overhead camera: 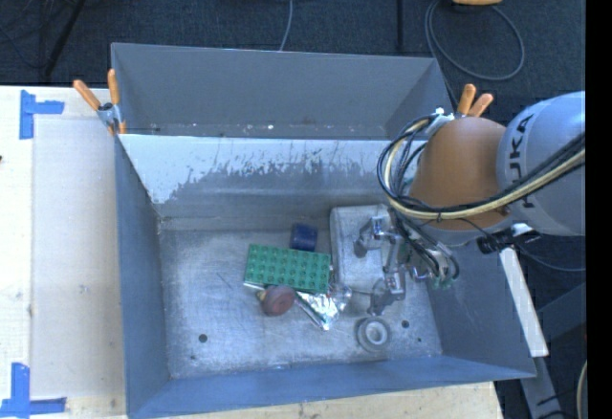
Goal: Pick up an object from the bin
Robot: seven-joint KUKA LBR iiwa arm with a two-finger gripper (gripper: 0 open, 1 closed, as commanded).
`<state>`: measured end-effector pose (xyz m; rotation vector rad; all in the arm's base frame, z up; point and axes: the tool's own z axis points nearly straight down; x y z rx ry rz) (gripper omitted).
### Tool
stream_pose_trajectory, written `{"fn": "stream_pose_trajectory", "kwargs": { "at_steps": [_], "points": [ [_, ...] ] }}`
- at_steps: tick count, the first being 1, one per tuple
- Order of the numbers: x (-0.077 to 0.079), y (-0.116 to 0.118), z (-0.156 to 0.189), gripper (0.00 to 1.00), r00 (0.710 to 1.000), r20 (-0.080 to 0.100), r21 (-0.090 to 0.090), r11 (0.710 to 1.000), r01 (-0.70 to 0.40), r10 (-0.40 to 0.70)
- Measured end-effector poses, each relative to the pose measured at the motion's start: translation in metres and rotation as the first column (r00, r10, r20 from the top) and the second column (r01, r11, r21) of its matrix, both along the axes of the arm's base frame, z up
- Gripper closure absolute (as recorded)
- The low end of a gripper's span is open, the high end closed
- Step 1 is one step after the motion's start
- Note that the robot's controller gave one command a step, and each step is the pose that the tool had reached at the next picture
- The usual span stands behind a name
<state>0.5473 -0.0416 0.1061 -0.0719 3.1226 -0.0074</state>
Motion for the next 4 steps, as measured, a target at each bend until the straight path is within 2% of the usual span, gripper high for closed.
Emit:
{"fn": "stream_pose_trajectory", "kwargs": {
  "at_steps": [1,2,3,4],
  "points": [
    [0.031,0.104,0.009,0.00,0.992,-0.014,0.008,0.992,-0.129,0.129],
    [0.042,0.111,-0.034,0.00,0.998,-0.019,0.005,0.998,-0.065,0.065],
    [0.043,0.112,-0.031,1.00,0.998,-0.014,0.006,0.998,-0.066,0.066],
    [0.054,0.101,0.107,1.00,0.997,-0.009,0.004,0.997,-0.076,0.076]
  ]
}}
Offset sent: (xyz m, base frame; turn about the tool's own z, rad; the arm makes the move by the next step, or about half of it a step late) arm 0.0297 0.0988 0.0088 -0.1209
